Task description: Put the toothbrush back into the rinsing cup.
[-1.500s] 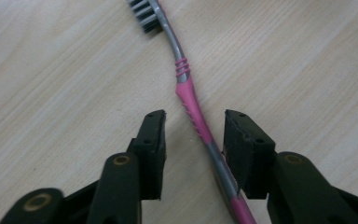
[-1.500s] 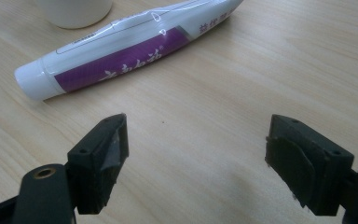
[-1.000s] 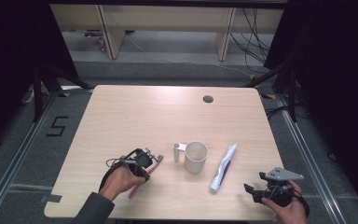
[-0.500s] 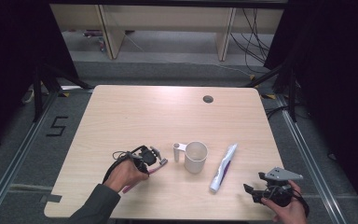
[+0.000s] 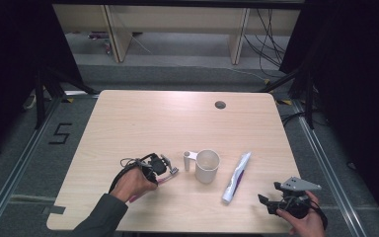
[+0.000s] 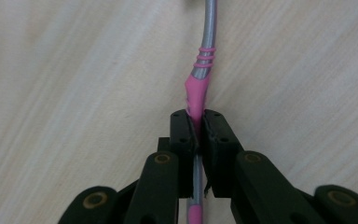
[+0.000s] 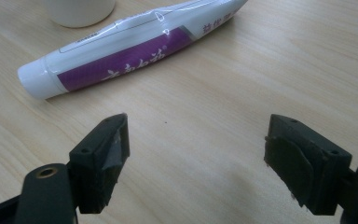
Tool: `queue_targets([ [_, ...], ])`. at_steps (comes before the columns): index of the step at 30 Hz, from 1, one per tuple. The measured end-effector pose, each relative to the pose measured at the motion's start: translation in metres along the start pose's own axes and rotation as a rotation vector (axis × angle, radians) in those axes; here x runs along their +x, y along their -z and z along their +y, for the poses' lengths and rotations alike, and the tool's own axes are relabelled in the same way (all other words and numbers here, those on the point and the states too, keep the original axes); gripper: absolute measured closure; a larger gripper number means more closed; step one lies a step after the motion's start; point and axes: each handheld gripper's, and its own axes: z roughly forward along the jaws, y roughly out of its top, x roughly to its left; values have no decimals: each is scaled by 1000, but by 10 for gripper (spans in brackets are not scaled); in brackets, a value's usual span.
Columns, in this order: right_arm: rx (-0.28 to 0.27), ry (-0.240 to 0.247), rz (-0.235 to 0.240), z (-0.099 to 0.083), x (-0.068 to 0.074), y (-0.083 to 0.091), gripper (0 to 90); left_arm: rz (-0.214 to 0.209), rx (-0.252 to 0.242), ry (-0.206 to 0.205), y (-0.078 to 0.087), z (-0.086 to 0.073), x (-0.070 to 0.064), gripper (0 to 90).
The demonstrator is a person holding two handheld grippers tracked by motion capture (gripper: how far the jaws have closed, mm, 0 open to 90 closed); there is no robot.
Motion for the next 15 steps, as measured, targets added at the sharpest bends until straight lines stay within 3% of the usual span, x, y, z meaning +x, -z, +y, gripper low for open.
queue_targets([
  [4,-2,6,-1,0,-1,1,228,-7,-31,13,7,-3,4,830],
  [6,-2,2,-2,0,0,1,228,-5,-79,32,14,-7,8,831],
  [8,2,-3,5,0,0,1,227,-9,-95,34,18,-9,9,831],
  [11,5,-6,1,0,-1,1,228,-2,-164,19,27,-13,11,831],
  [12,5,-6,0,0,-1,1,227,-12,-180,31,30,-15,11,831],
  [14,-7,1,-11,0,-2,1,227,2,-258,42,40,-18,13,830],
  [15,-7,1,-11,0,-2,1,227,2,-258,42,40,-18,13,831],
])
